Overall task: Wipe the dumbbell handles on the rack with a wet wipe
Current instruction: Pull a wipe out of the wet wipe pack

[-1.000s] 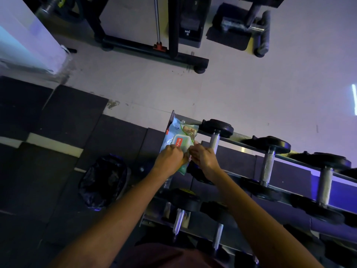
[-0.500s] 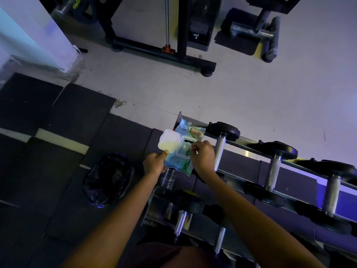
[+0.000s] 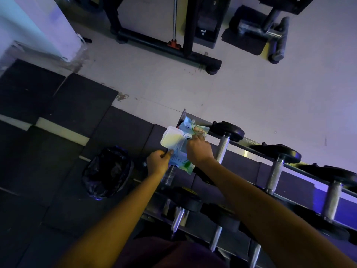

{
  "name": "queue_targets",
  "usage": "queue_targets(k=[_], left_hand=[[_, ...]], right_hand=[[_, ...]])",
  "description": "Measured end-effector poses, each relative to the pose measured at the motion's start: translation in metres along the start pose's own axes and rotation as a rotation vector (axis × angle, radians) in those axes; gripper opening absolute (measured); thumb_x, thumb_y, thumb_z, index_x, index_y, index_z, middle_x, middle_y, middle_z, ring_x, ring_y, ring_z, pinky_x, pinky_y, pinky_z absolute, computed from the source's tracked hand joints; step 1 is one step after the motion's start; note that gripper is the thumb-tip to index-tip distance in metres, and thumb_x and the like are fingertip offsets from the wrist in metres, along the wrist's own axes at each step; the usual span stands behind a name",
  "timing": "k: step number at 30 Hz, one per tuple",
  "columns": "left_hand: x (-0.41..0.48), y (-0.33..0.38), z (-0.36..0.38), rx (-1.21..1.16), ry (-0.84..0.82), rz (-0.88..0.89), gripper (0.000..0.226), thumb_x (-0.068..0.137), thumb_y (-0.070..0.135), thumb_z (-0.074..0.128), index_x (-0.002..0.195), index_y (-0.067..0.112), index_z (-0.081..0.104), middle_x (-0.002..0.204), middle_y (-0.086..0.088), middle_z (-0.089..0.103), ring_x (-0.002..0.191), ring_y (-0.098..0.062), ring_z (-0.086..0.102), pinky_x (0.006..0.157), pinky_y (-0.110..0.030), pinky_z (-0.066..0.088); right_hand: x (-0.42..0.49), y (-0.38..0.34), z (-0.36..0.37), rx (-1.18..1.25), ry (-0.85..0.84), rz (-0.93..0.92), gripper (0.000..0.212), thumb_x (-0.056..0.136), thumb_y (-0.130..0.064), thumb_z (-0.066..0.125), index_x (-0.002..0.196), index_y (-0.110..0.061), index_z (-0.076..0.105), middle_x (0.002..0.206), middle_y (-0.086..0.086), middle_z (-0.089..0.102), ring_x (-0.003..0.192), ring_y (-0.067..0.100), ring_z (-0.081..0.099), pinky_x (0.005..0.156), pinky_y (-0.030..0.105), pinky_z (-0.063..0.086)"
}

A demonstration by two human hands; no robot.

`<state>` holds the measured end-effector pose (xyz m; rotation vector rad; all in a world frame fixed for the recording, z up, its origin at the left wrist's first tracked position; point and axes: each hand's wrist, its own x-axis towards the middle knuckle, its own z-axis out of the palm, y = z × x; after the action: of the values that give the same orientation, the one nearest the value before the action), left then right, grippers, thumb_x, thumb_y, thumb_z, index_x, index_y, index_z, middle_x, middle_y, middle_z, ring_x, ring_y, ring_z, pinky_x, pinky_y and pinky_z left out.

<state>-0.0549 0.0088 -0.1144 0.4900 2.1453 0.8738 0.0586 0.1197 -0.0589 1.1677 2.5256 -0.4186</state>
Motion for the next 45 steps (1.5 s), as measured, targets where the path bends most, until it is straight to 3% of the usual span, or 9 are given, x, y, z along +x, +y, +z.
queue_targets(k=[7, 12, 14, 17, 25, 30, 33, 38, 45], left_hand=[[-0.002, -0.002, 0.002, 0.035, 0.002, 0.028, 0.049, 0.085, 0.04, 0.068, 0.063, -0.002, 0.056, 0.061, -0.019, 0.064, 0.061, -0.036, 0.066, 0.06, -0.051, 0.055], [-0.003, 0.0, 0.002, 0.058, 0.015, 0.056, 0.047, 0.086, 0.039, 0.067, 0.061, 0.001, 0.056, 0.06, -0.016, 0.064, 0.06, -0.031, 0.065, 0.061, -0.048, 0.055], [-0.002, -0.002, 0.002, 0.072, 0.016, 0.056, 0.048, 0.086, 0.04, 0.067, 0.062, 0.0, 0.057, 0.06, -0.016, 0.064, 0.059, -0.031, 0.066, 0.06, -0.047, 0.055], [-0.001, -0.003, 0.002, 0.101, 0.017, 0.061, 0.049, 0.086, 0.042, 0.066, 0.061, 0.001, 0.057, 0.06, -0.016, 0.065, 0.059, -0.03, 0.065, 0.061, -0.046, 0.056], [0.002, -0.005, 0.002, 0.118, 0.004, 0.051, 0.047, 0.085, 0.043, 0.067, 0.061, 0.004, 0.056, 0.064, -0.015, 0.066, 0.06, -0.031, 0.067, 0.059, -0.049, 0.056], [-0.001, 0.0, 0.001, 0.134, 0.006, 0.047, 0.046, 0.086, 0.042, 0.067, 0.058, 0.009, 0.054, 0.066, -0.016, 0.067, 0.061, -0.031, 0.067, 0.06, -0.048, 0.057], [-0.001, 0.001, 0.0, 0.139, -0.009, 0.018, 0.047, 0.086, 0.043, 0.067, 0.064, 0.002, 0.059, 0.067, -0.016, 0.067, 0.062, -0.031, 0.067, 0.06, -0.048, 0.058], [0.0, 0.003, -0.003, 0.143, -0.021, -0.009, 0.052, 0.086, 0.044, 0.067, 0.066, -0.004, 0.061, 0.063, -0.018, 0.066, 0.06, -0.032, 0.067, 0.059, -0.049, 0.057], [-0.001, 0.01, -0.003, 0.164, -0.036, -0.058, 0.052, 0.085, 0.044, 0.067, 0.057, 0.002, 0.058, 0.064, -0.018, 0.067, 0.061, -0.032, 0.068, 0.062, -0.049, 0.058]], right_hand=[[0.011, 0.0, 0.001, -0.209, -0.107, -0.104, 0.038, 0.095, -0.018, 0.043, 0.126, 0.003, 0.051, 0.124, 0.02, 0.05, 0.122, 0.038, 0.04, 0.111, 0.052, 0.028], [0.012, 0.015, 0.003, 0.227, -0.117, -0.032, 0.02, 0.094, -0.012, 0.044, 0.1, 0.0, 0.058, 0.121, 0.023, 0.052, 0.125, 0.039, 0.04, 0.113, 0.046, 0.023], [0.01, 0.021, 0.005, 0.492, -0.047, 0.032, 0.016, 0.089, -0.013, 0.052, 0.09, 0.0, 0.061, 0.108, 0.021, 0.056, 0.101, 0.033, 0.054, 0.091, 0.037, 0.042], [-0.002, 0.026, 0.004, 0.746, -0.047, 0.108, 0.031, 0.086, -0.009, 0.054, 0.059, -0.015, 0.04, 0.062, 0.005, 0.043, 0.053, 0.013, 0.037, 0.05, 0.024, 0.032], [-0.021, 0.035, 0.009, 1.368, 0.031, 0.336, 0.021, 0.094, -0.01, 0.051, 0.074, -0.012, 0.058, 0.07, -0.001, 0.059, 0.067, 0.015, 0.056, 0.063, 0.03, 0.049], [-0.02, 0.023, 0.01, 1.019, 0.058, 0.221, 0.035, 0.083, -0.022, 0.075, 0.113, -0.012, 0.059, 0.091, 0.004, 0.058, 0.077, 0.013, 0.055, 0.06, 0.013, 0.046], [-0.013, 0.014, 0.013, 0.787, 0.119, 0.154, 0.009, 0.084, -0.008, 0.068, 0.091, -0.003, 0.068, 0.086, 0.006, 0.063, 0.076, 0.017, 0.058, 0.057, 0.014, 0.042], [-0.008, 0.014, 0.011, 0.754, 0.159, 0.202, 0.021, 0.089, -0.003, 0.055, 0.078, 0.0, 0.072, 0.078, 0.014, 0.071, 0.073, 0.029, 0.067, 0.065, 0.038, 0.056], [-0.047, 0.03, -0.008, 1.615, 0.109, 0.455, 0.012, 0.096, -0.005, 0.053, 0.089, -0.005, 0.063, 0.084, 0.011, 0.068, 0.078, 0.026, 0.066, 0.073, 0.039, 0.057]])
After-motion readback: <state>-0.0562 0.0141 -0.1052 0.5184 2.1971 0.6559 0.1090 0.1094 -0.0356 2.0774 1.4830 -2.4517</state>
